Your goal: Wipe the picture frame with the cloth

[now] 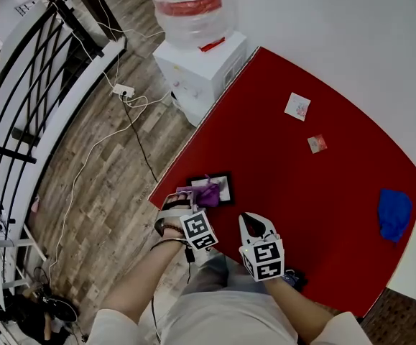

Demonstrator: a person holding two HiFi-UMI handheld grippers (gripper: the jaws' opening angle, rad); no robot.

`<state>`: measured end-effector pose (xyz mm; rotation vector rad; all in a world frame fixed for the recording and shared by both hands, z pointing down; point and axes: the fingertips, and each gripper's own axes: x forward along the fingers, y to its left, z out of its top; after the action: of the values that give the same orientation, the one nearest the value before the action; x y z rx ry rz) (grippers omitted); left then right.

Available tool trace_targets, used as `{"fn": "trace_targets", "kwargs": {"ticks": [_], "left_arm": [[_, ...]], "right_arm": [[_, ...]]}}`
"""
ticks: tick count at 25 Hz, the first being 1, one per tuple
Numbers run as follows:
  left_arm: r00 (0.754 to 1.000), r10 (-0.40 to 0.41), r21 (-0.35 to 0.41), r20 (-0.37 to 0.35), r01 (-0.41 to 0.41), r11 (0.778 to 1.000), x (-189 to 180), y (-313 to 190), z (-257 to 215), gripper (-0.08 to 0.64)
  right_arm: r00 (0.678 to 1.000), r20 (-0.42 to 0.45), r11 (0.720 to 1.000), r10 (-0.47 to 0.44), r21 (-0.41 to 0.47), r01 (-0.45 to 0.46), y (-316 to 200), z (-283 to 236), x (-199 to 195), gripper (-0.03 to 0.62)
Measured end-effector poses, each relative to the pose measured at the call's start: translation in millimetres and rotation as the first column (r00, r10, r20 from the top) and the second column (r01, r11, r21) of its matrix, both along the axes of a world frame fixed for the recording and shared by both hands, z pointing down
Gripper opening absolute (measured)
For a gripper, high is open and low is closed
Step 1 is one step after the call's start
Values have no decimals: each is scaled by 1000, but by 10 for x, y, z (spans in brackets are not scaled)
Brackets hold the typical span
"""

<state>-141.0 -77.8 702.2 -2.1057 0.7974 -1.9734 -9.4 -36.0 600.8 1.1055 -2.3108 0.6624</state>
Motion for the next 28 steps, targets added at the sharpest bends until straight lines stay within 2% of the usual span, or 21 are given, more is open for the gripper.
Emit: {"fn": "trace_targets", "kwargs": {"ticks": [4,8,14,16,20,28], "left_arm": [[1000,22,-52,-14,-23,998,98,318,29,61],[999,44,-59,-15,-45,997,167,436,12,60],[998,-35,-49,-50,32,998,19,3,-53,60],[999,-26,-45,-43,24,999,5,-186,-46,61],[1000,-3,-14,14,3,1000,19,-418,-12,61],[998,38,-25,45,-37,999,101,-325,58,61]], "right_arm": [[1000,4,1000,0,-4,0,6,27,-2,5],[1000,4,1000,2,-13,-2,49,54,10,5],[1000,4,1000,14,-11,-14,71,47,63,5],[1000,0,1000,22,-15,-22,79,52,98,5],[1000,-7,1000,25,-19,-25,116,65,160,5],[1000,-15,999,27,-35,-28,97,124,234,5]]}}
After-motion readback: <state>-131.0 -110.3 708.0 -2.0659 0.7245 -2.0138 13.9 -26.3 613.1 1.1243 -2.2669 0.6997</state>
